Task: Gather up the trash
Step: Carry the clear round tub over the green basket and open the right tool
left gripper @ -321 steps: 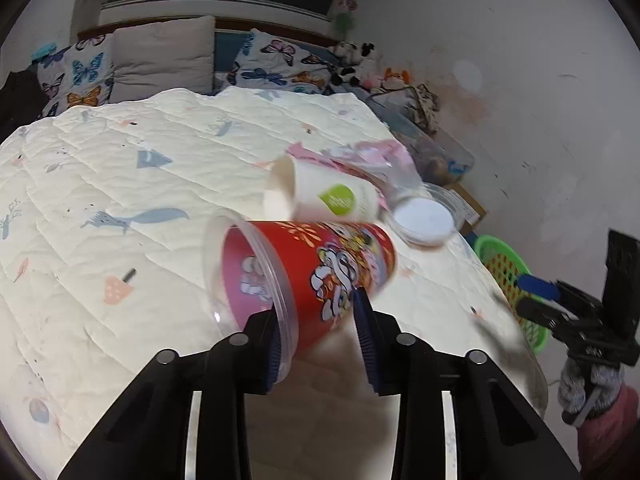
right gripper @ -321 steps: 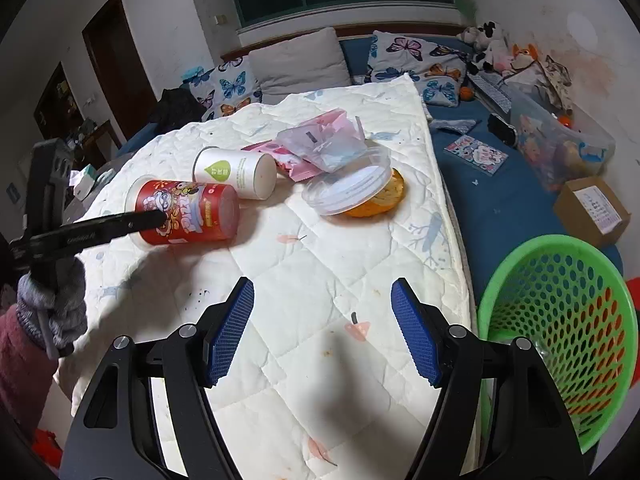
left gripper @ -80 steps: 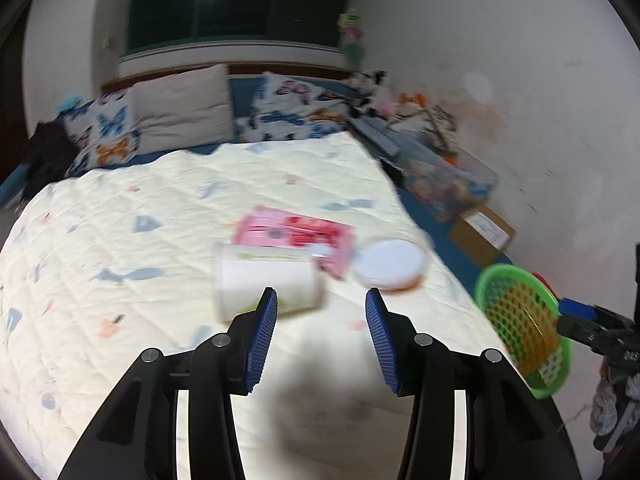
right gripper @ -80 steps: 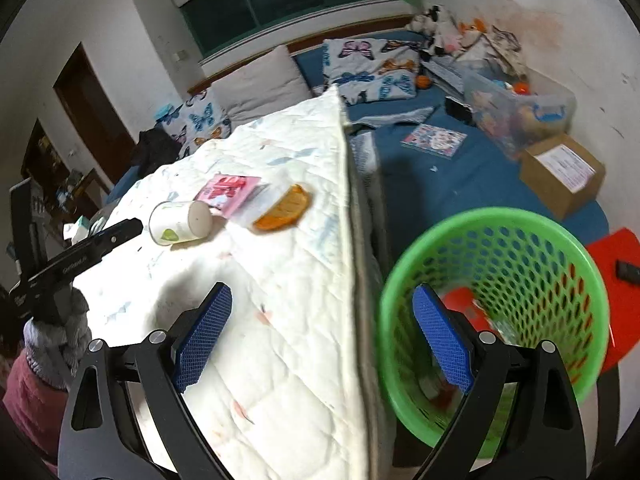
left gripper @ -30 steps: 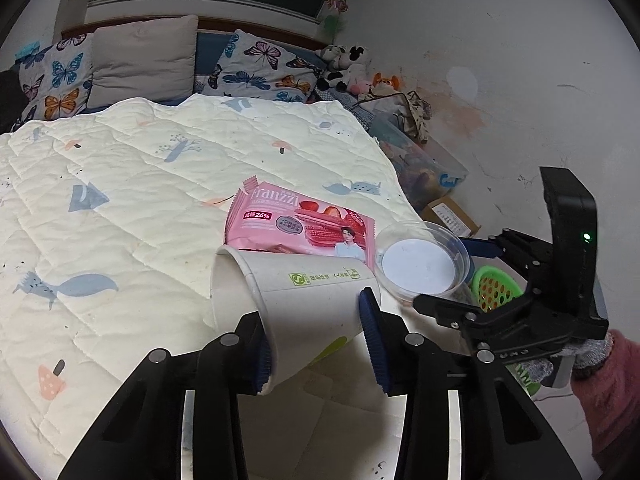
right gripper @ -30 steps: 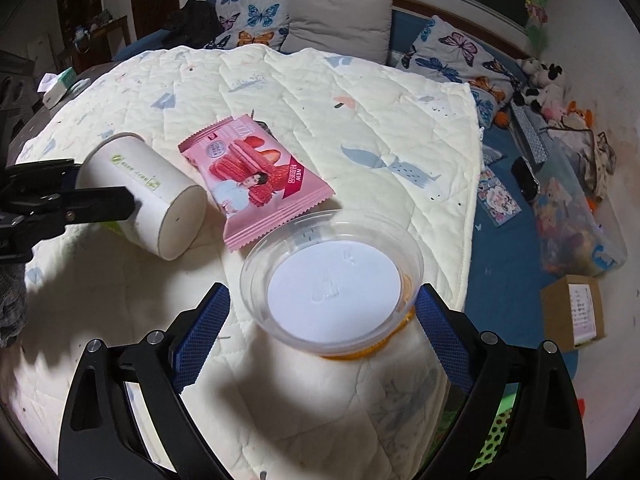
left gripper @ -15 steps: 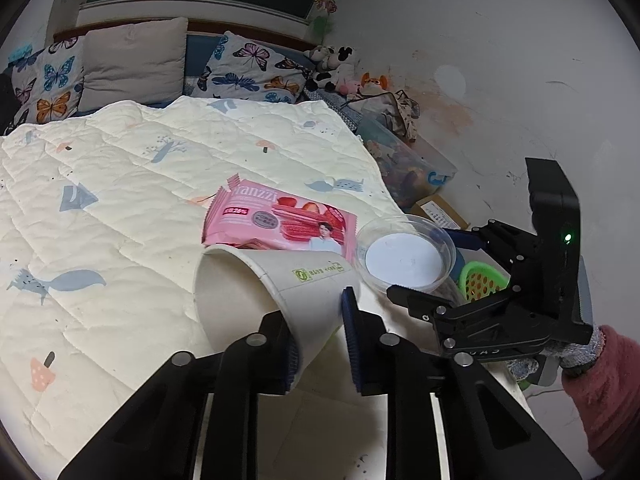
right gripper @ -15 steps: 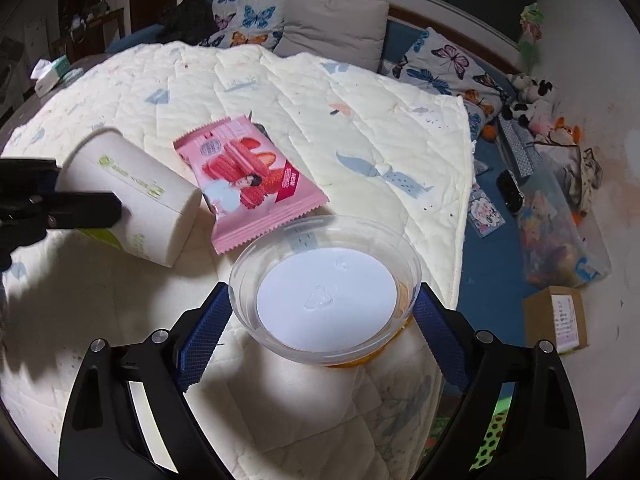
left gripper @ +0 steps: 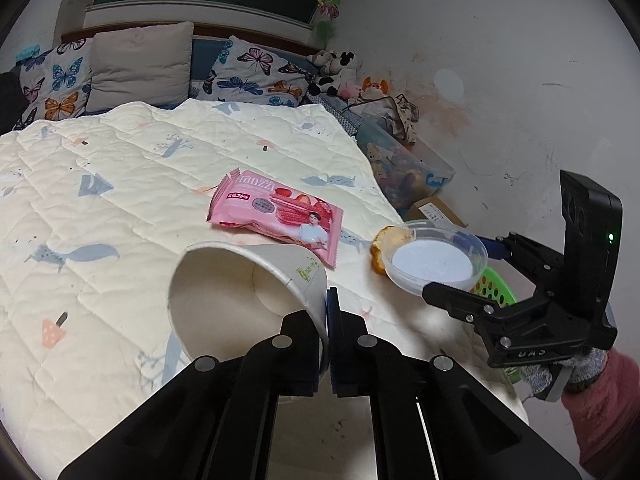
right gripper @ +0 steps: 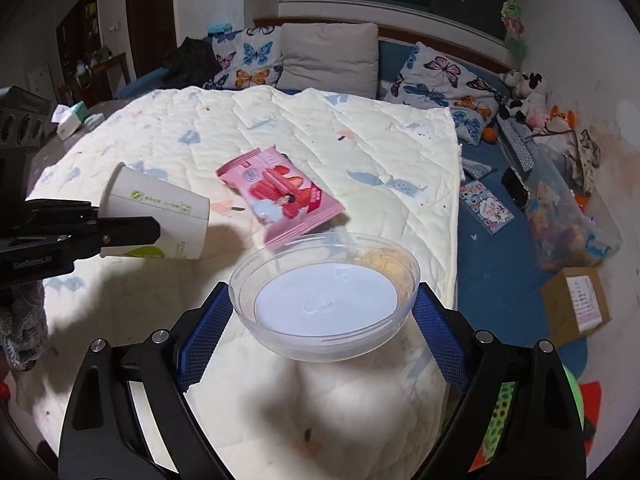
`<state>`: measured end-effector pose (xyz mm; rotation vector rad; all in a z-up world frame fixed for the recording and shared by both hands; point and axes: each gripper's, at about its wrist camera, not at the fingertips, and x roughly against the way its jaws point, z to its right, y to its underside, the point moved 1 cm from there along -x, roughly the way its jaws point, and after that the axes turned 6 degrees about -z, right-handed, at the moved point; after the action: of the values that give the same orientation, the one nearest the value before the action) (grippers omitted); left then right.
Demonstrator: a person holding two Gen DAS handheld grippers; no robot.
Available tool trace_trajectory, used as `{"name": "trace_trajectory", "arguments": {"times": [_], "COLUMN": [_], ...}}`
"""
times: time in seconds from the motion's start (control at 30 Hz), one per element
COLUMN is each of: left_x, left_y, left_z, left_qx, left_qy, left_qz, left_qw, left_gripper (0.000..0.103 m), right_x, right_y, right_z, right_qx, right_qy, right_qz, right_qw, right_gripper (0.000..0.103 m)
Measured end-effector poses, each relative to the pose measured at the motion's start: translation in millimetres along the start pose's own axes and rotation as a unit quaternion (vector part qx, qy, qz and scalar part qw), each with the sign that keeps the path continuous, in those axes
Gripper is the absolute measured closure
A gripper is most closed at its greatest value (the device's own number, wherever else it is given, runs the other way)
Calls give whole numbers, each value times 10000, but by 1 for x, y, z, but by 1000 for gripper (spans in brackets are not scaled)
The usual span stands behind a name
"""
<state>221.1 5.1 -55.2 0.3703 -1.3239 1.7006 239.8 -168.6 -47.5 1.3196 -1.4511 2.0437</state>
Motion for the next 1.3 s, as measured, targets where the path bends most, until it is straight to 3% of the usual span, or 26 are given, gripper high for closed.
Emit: {"name": "trace_trajectory", "arguments": {"times": [0.4,0.97,1.3], "left_x": [27,6,-14], "left_y": [14,21,23], "left_z": [48,142,185], "left_qx": [-312,-1016,-1366], "left_qy": [260,713,872], "left_qz": [194,-22,-231], "left_qw": [9990,9923,9865], "left_gripper": [99,99,99], "right_x": [50,93,96], "right_y": [39,137,178], "right_z": [7,113,152], "right_qx": [-505,-2017,-2673], "right_qy": [-115,682,737], "right_qz": [342,135,22], "right_qw": [9981,9770,9608], "right_gripper": [14,13,12]}}
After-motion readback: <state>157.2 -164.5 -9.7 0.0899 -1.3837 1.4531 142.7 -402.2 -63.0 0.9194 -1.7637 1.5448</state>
